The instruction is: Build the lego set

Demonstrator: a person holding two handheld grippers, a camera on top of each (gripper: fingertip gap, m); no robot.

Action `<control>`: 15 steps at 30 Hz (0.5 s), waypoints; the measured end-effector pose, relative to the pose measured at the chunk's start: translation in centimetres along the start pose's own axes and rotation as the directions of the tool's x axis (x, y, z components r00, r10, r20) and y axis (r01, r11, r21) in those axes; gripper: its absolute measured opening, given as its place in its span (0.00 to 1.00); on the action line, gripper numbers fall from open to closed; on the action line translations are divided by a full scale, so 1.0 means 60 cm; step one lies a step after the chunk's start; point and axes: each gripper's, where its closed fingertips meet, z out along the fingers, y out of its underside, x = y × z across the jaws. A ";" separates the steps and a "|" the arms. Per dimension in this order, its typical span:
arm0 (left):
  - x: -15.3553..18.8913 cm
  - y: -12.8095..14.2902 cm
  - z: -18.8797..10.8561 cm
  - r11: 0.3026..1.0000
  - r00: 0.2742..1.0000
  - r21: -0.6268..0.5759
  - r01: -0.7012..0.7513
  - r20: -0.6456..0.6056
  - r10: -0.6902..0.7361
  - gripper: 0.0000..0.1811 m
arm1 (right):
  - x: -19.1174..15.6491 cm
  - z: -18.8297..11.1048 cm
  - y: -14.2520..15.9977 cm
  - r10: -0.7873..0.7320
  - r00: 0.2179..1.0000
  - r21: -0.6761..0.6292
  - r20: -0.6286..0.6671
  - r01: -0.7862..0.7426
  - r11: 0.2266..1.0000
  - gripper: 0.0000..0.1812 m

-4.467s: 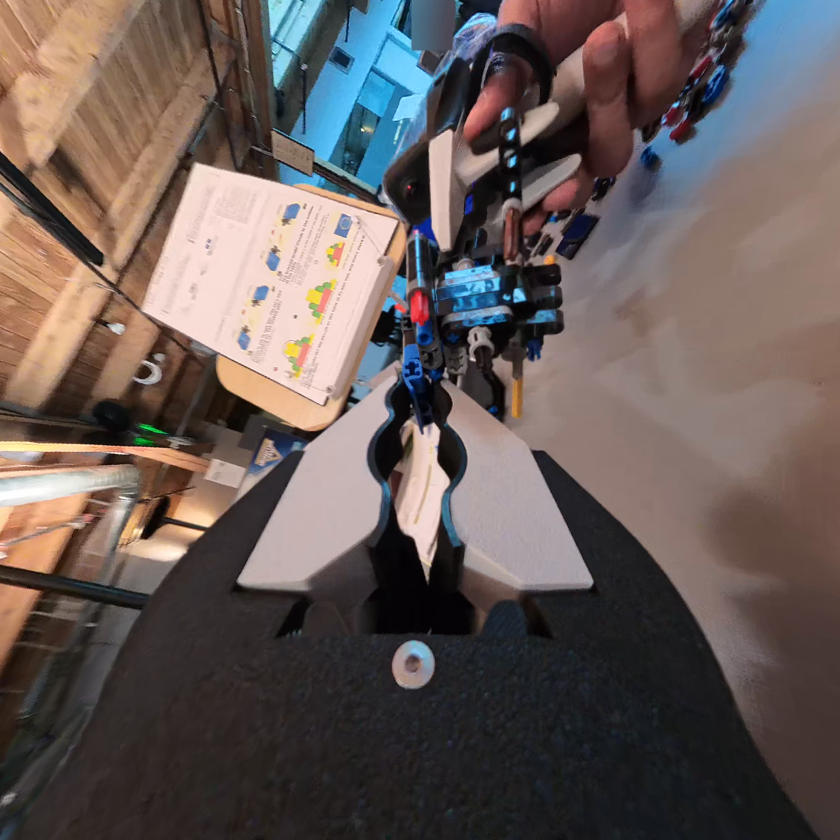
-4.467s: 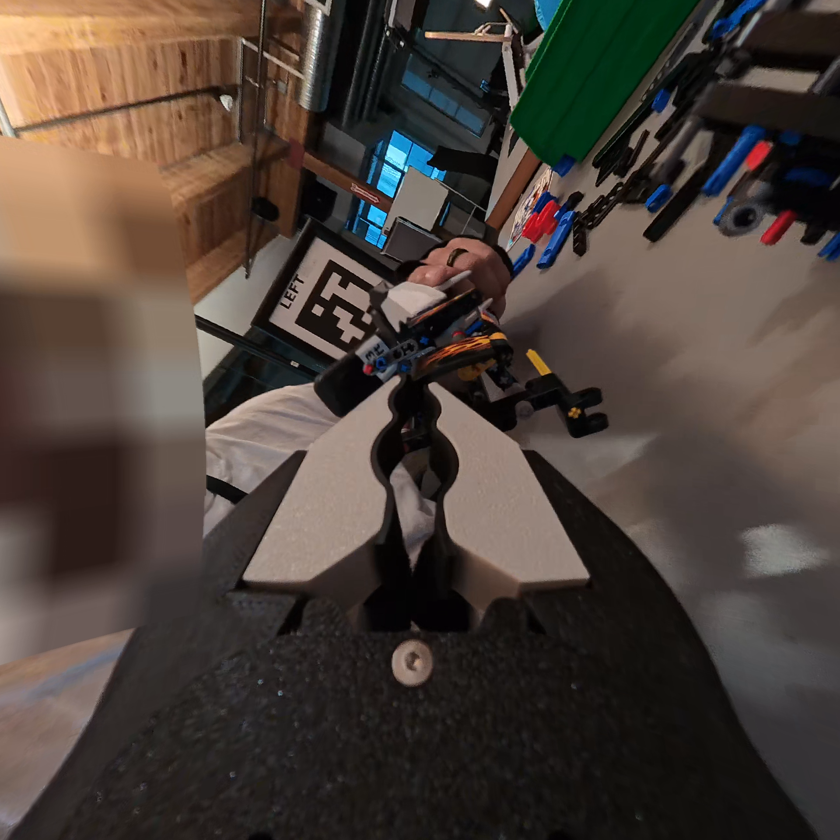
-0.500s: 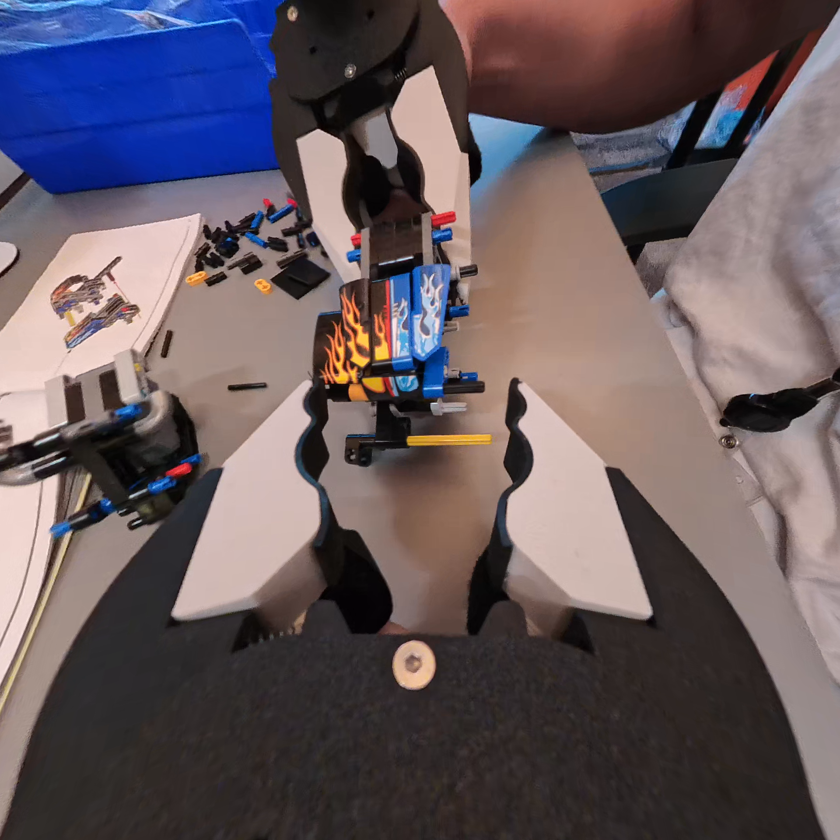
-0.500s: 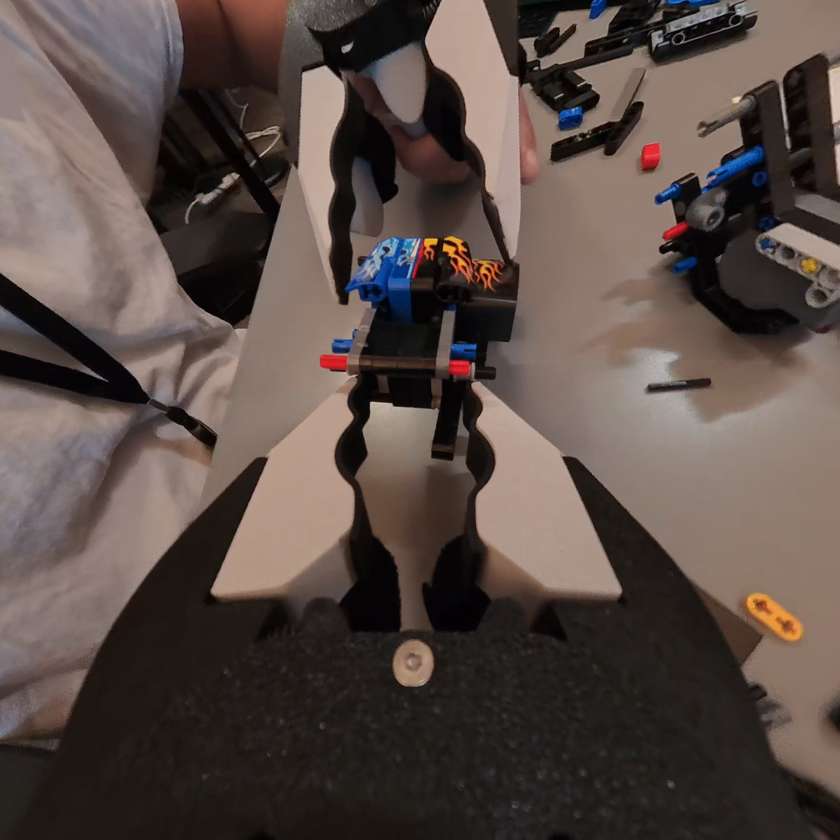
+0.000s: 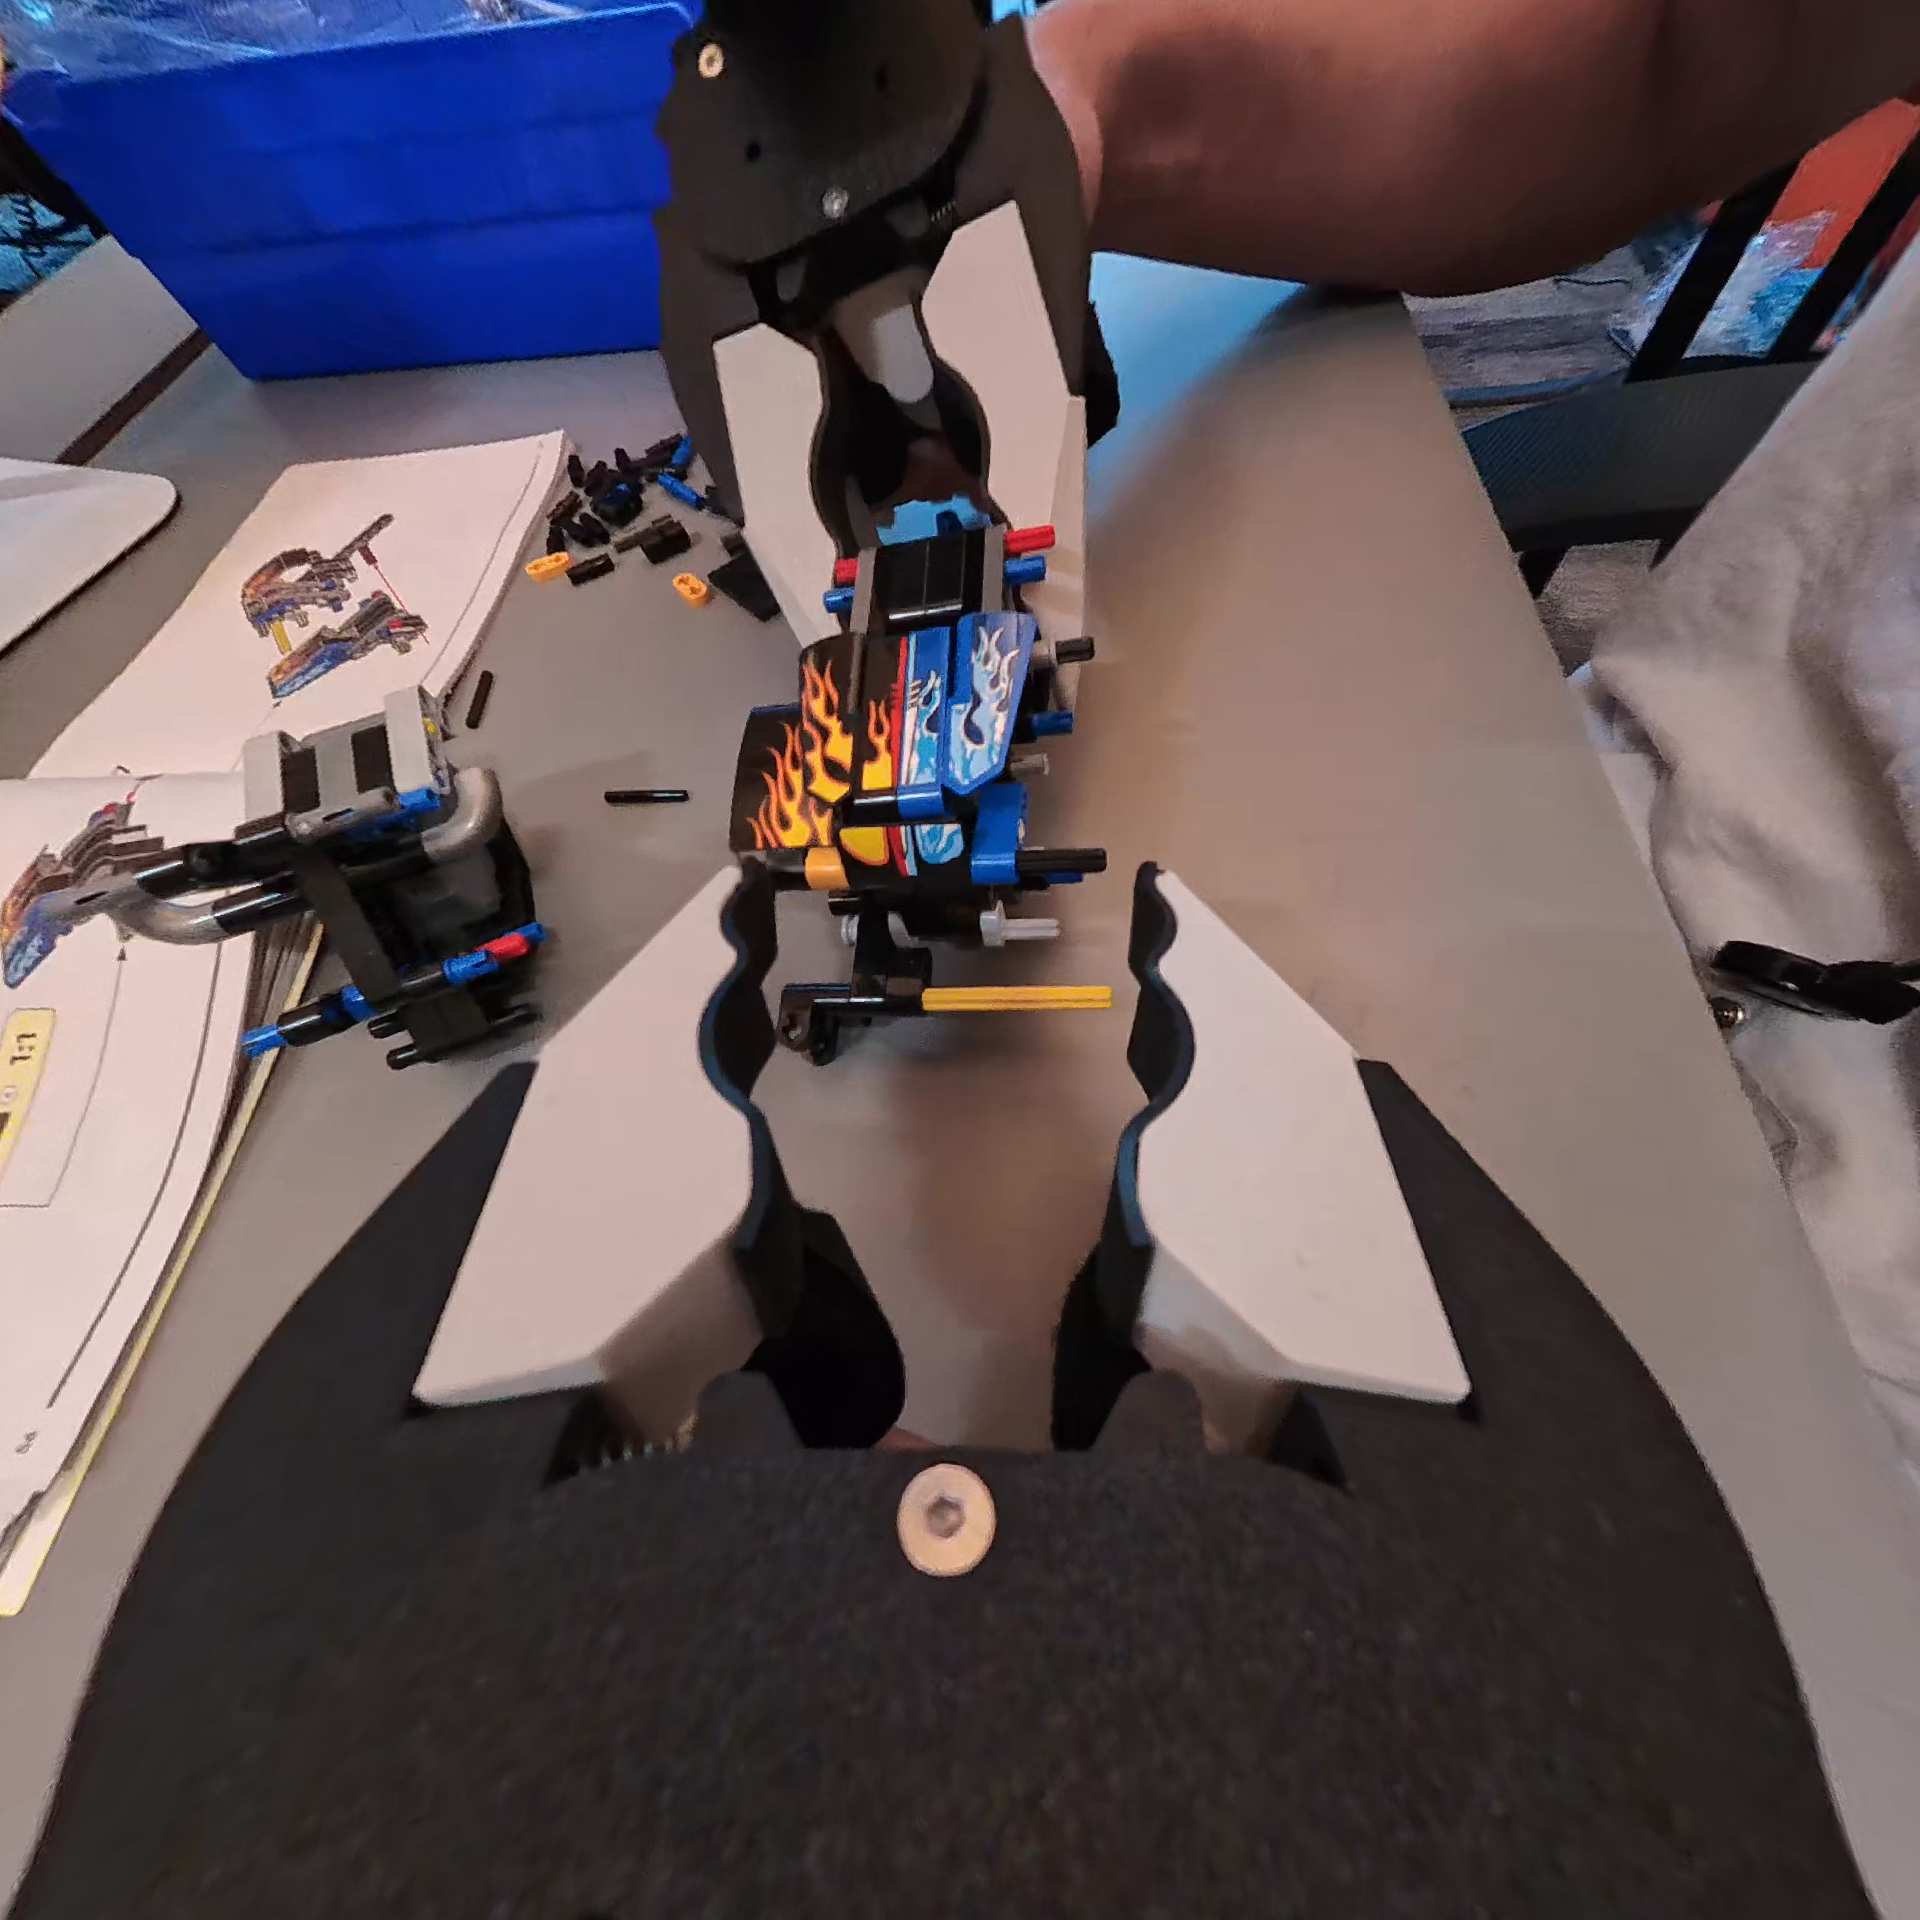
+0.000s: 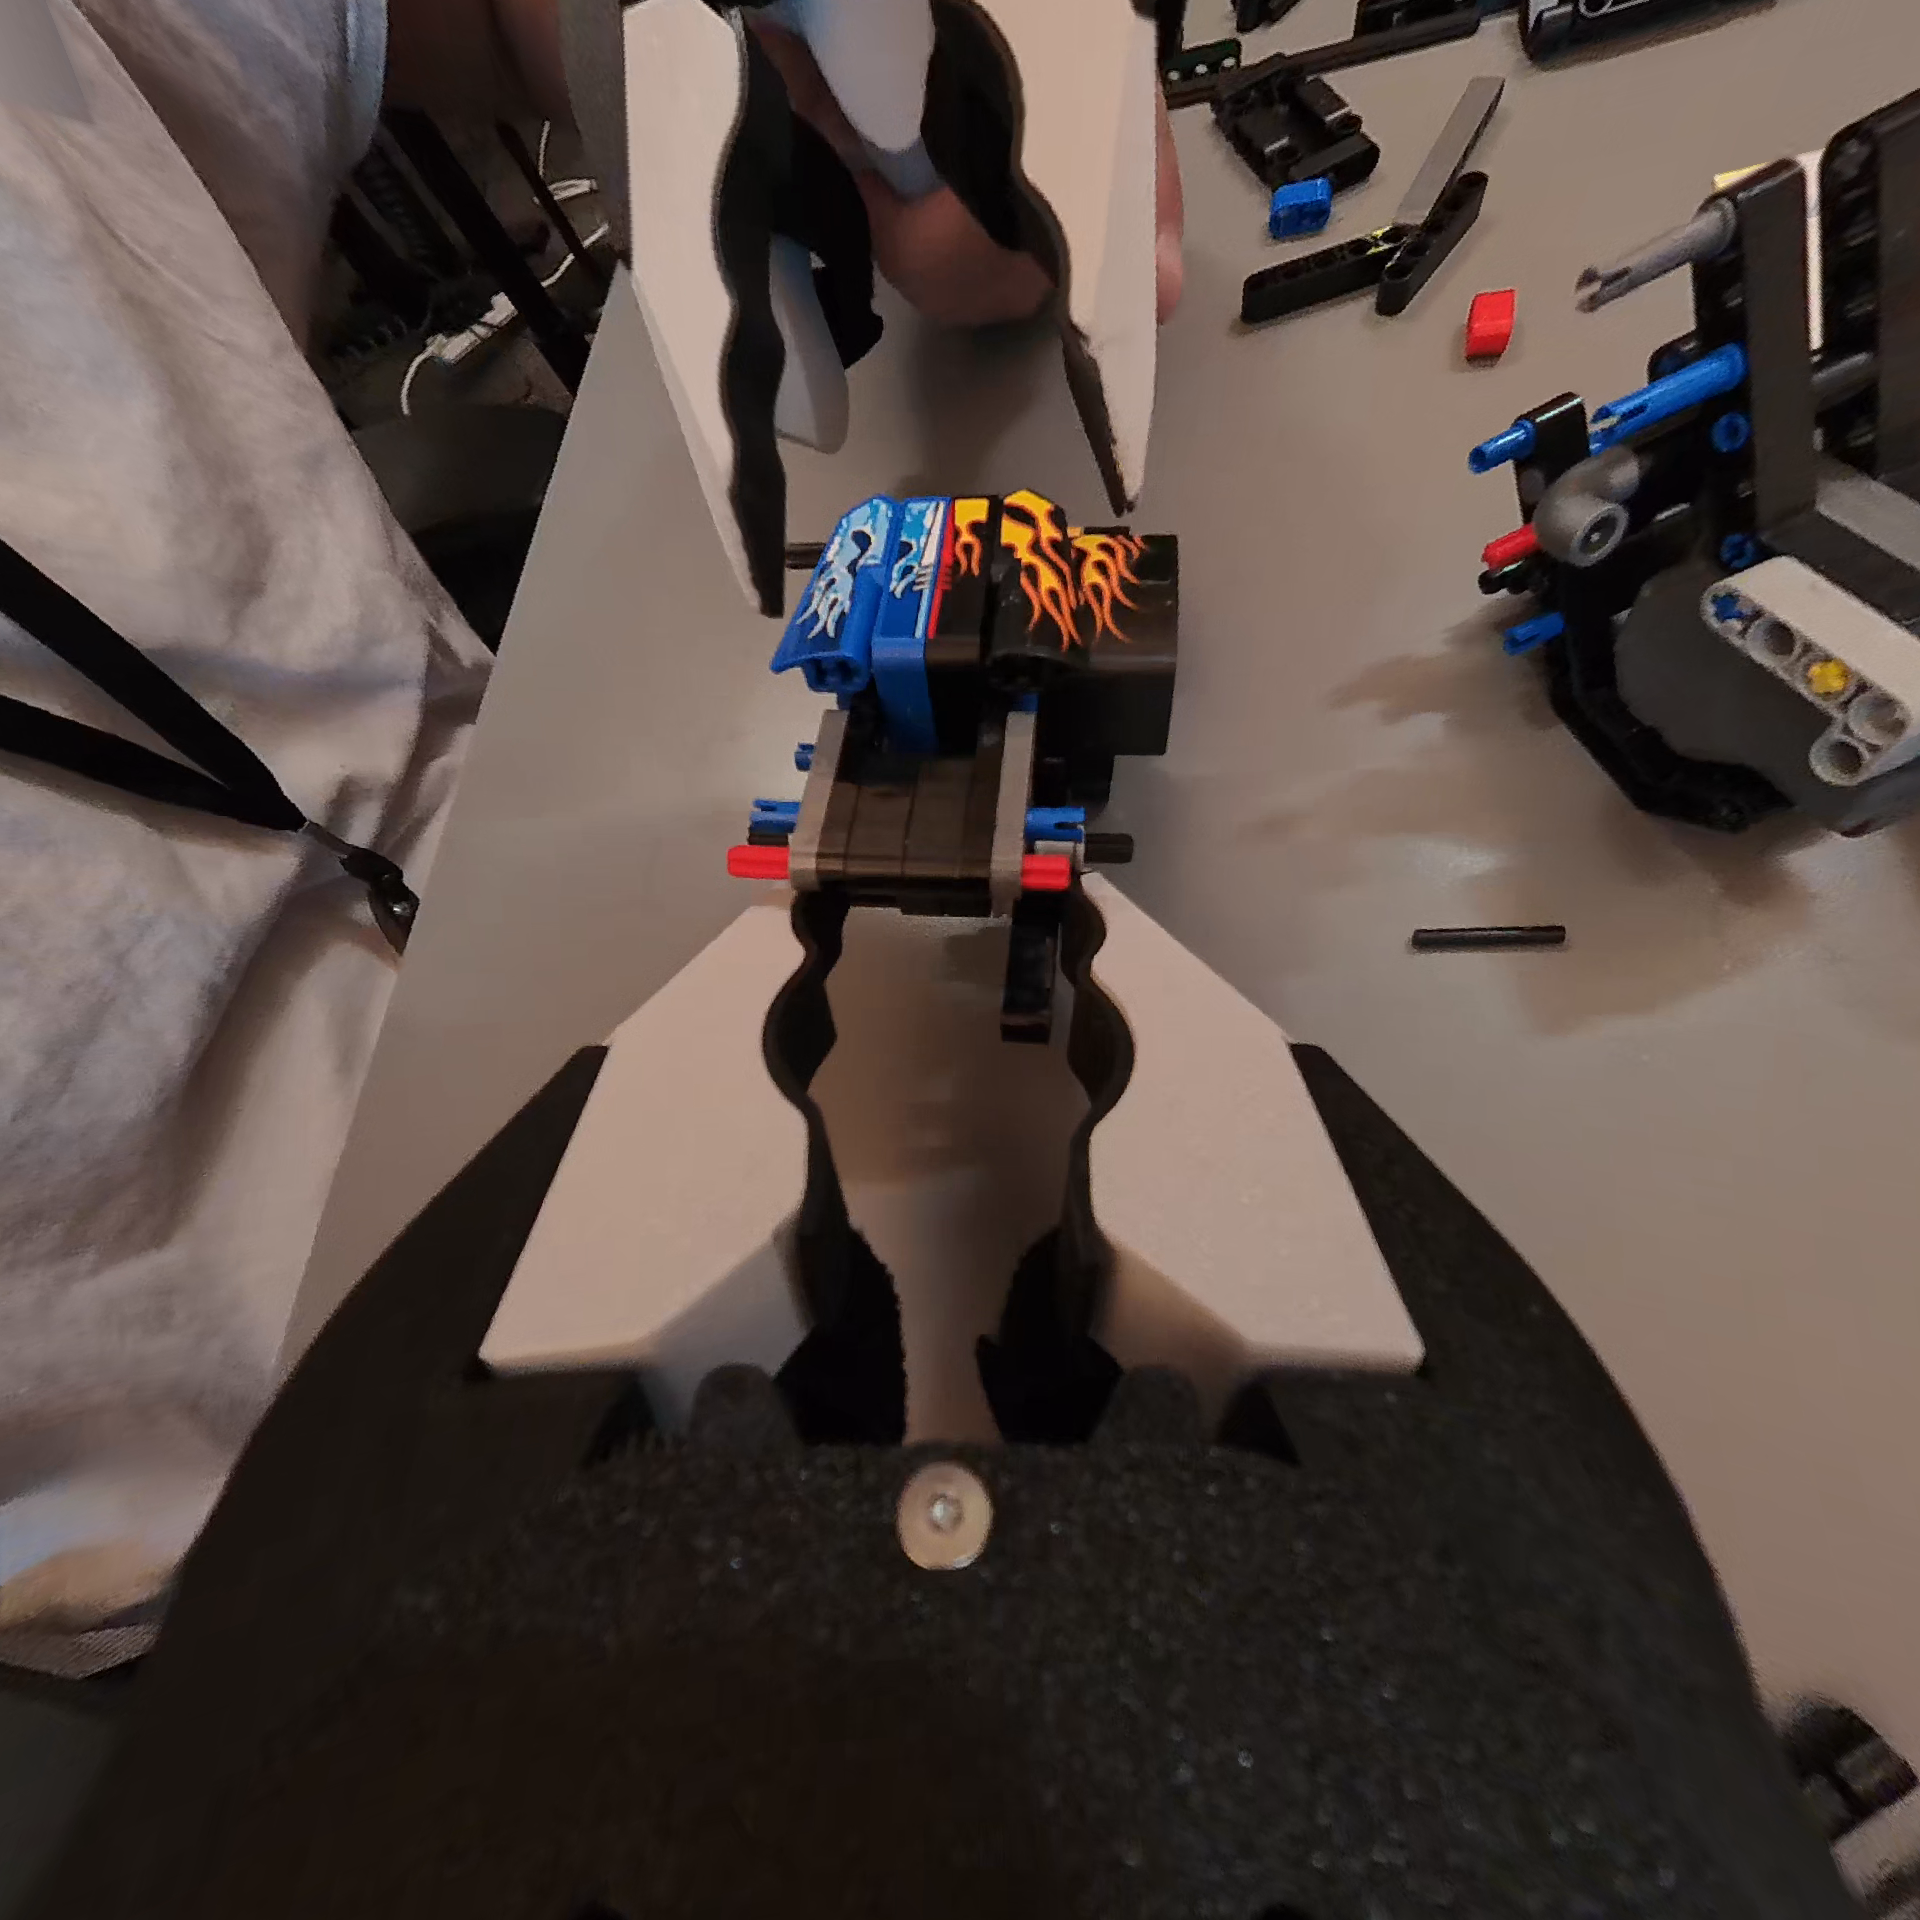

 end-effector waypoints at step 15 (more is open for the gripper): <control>-0.018 0.034 0.000 0.993 1.000 -0.119 -0.015 0.024 0.018 0.34 | 0.033 0.012 -0.006 -0.037 0.983 -0.016 -0.177 0.035 0.999 0.29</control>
